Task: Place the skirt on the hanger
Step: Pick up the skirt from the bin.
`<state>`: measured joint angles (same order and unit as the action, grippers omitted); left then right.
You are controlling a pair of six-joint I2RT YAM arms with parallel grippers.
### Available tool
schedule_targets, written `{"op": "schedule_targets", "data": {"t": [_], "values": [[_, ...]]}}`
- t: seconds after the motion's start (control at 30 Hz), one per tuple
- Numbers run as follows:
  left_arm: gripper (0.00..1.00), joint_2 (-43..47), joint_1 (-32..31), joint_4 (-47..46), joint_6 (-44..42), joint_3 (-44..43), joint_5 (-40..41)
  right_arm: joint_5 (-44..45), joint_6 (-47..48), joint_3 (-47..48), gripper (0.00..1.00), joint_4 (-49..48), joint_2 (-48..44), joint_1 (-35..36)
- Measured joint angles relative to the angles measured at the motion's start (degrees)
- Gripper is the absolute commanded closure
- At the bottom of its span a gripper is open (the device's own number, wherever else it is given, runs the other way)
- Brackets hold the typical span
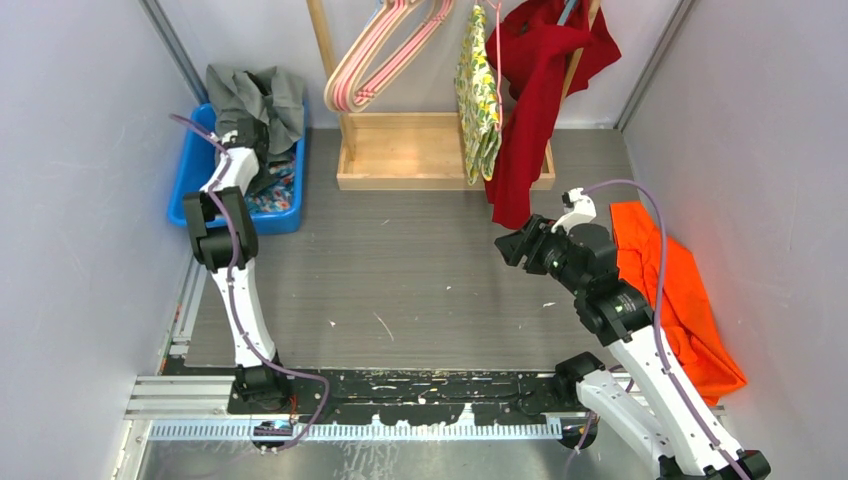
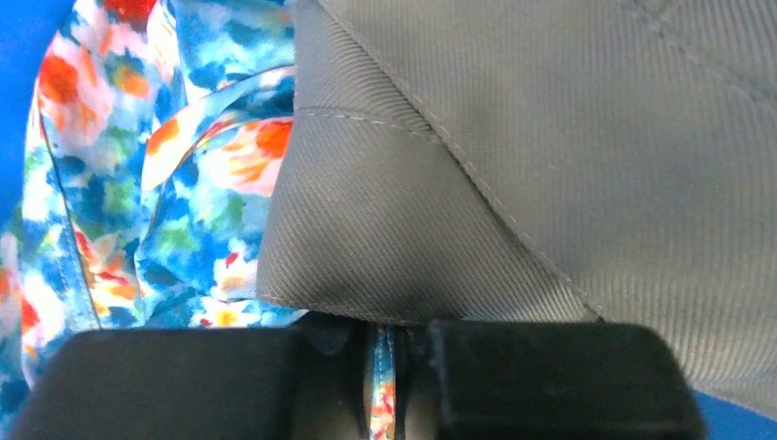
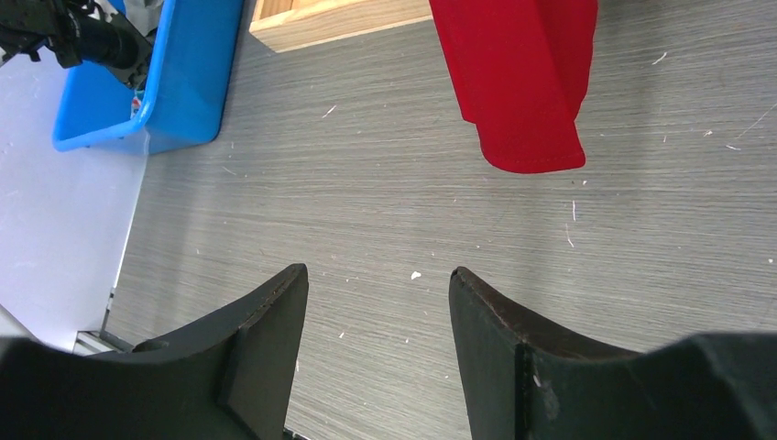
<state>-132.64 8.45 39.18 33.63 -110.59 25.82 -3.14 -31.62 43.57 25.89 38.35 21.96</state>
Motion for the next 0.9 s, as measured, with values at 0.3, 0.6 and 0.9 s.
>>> {"op": "schedule_targets", "data": {"t": [0.3,0.6,0.9], "values": [[1.0,7.6,0.9,-3.9,-0.8,8.2,-3.5,-1.0,-0.2,-1.2,0.38,-2.2,0.6,0.0],[1.0,27.6,0.2,-7.2,1.9,17.4,-7.3,-2.2,-1.3,-2.2,0.38,-3.1,-0.1,0.0],[1.0,36.2,-0.2,-8.6,3.4,21.0,-10.2,-2.7,-1.6,-2.2,0.38,-3.2,-0.9,0.0]]}}
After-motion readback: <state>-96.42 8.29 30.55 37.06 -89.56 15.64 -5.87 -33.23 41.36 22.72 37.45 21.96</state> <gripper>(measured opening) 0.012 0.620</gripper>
